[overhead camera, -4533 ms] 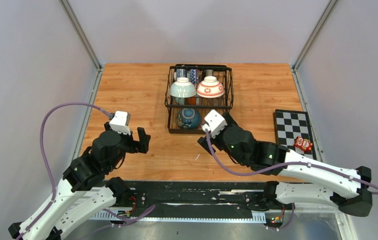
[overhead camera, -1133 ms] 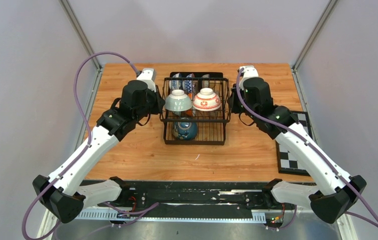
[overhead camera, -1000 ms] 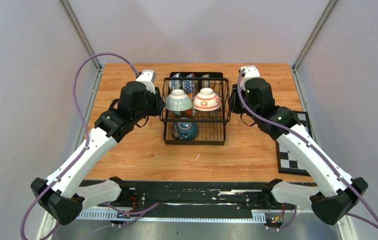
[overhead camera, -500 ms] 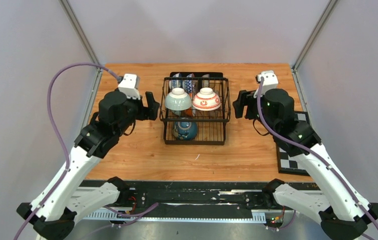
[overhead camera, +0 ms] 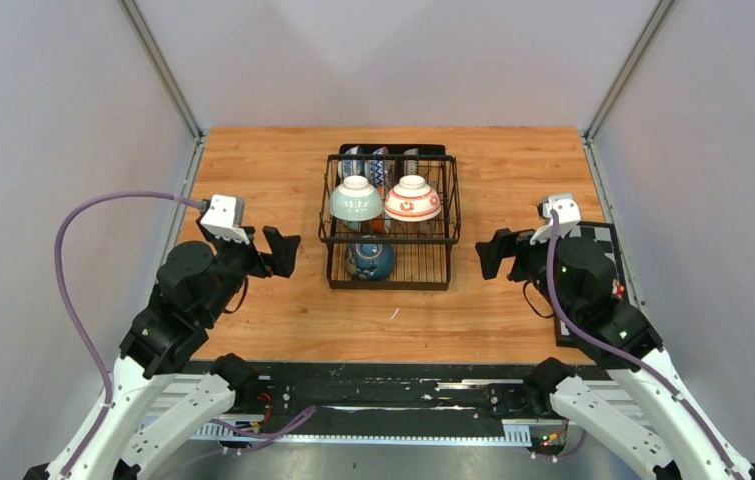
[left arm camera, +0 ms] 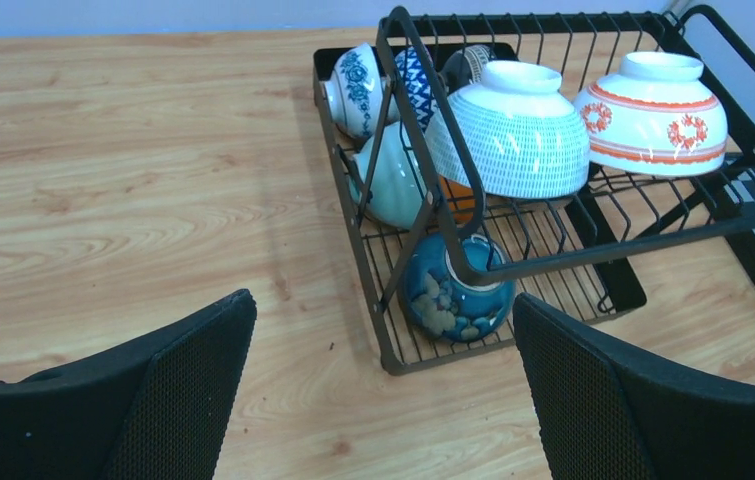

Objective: Load the bowls into the dish rack
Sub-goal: Reset both arms

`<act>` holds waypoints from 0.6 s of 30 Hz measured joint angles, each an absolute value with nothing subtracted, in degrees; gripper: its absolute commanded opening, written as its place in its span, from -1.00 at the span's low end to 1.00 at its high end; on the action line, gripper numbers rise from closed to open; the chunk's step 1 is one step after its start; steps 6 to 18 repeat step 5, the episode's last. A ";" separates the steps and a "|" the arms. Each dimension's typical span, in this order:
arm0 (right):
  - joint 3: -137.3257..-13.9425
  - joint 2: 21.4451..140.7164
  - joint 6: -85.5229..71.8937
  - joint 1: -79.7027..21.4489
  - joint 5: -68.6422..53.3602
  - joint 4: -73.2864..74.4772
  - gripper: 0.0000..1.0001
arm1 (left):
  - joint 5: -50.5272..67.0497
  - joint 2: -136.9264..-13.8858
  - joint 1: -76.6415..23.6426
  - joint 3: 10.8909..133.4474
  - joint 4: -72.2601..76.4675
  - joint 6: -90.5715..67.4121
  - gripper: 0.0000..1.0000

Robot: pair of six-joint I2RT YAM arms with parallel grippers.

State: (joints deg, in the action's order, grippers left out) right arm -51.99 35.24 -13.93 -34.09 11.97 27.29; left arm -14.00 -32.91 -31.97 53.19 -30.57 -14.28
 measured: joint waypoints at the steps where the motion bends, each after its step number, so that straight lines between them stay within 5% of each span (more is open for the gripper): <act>1: -51.09 34.09 -14.15 -34.09 11.97 27.16 1.00 | -13.82 -31.75 -31.97 52.14 -30.17 -14.28 1.00; 18: -49.04 31.20 -14.57 -34.09 11.73 26.89 1.00 | -13.04 -28.67 -31.97 48.71 -28.99 -14.28 1.00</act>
